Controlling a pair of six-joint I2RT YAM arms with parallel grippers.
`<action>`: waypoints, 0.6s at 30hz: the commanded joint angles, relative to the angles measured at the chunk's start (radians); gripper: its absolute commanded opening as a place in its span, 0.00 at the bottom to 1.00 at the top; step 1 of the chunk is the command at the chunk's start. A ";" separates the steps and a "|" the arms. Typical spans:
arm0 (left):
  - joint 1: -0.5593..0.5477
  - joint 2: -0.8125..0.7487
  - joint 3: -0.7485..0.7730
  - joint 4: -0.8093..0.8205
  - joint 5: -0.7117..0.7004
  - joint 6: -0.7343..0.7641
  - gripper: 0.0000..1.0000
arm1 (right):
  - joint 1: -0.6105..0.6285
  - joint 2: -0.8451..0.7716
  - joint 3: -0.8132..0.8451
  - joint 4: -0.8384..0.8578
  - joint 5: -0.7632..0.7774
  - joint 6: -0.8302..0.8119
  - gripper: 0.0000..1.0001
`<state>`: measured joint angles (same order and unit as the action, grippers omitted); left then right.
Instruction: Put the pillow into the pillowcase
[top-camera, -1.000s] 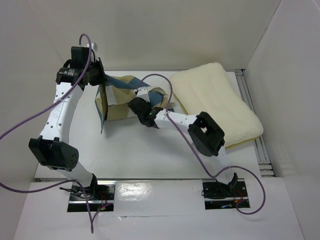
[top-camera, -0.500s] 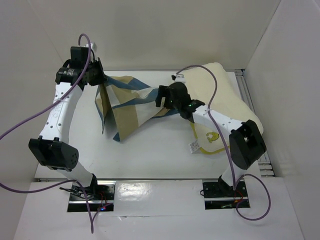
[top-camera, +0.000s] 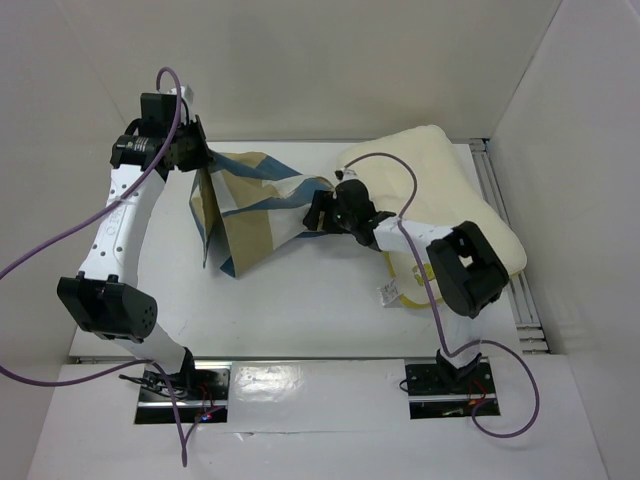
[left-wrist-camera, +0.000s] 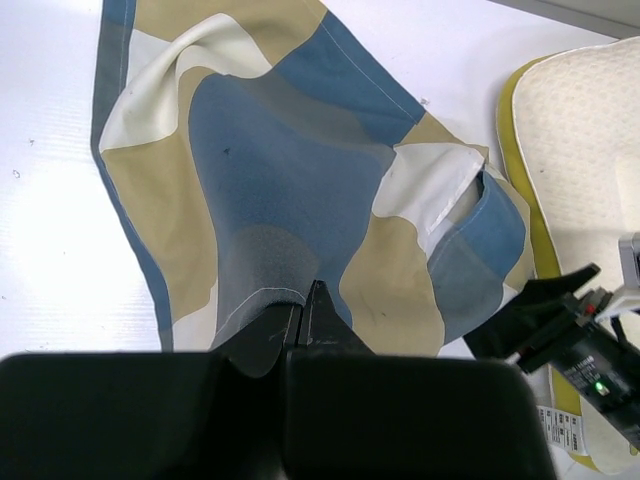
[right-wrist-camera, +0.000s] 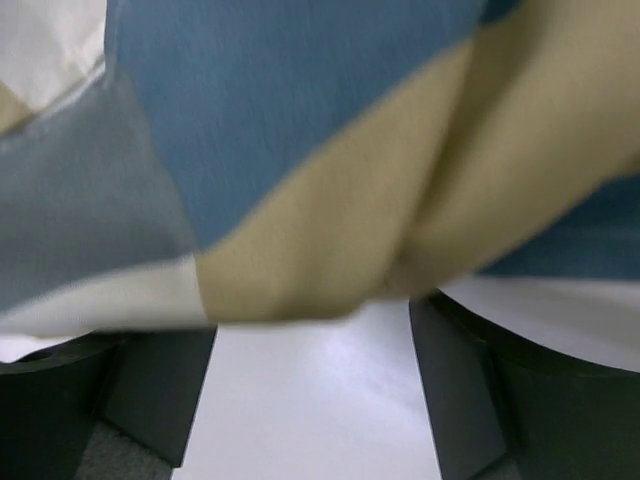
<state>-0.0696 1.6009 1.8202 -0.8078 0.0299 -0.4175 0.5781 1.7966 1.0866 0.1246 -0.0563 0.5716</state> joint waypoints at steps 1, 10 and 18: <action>0.005 -0.036 0.033 0.022 0.007 0.016 0.00 | 0.002 0.082 0.088 0.162 0.033 -0.050 0.81; 0.005 -0.045 0.024 0.013 -0.022 0.016 0.00 | 0.032 0.018 0.061 0.207 0.219 -0.094 0.00; 0.034 -0.045 0.069 0.013 -0.091 0.025 0.00 | -0.050 -0.198 0.376 -0.222 0.040 -0.263 0.00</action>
<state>-0.0597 1.5913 1.8271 -0.8139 -0.0223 -0.4168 0.5819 1.6894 1.2449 0.0444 0.0837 0.4011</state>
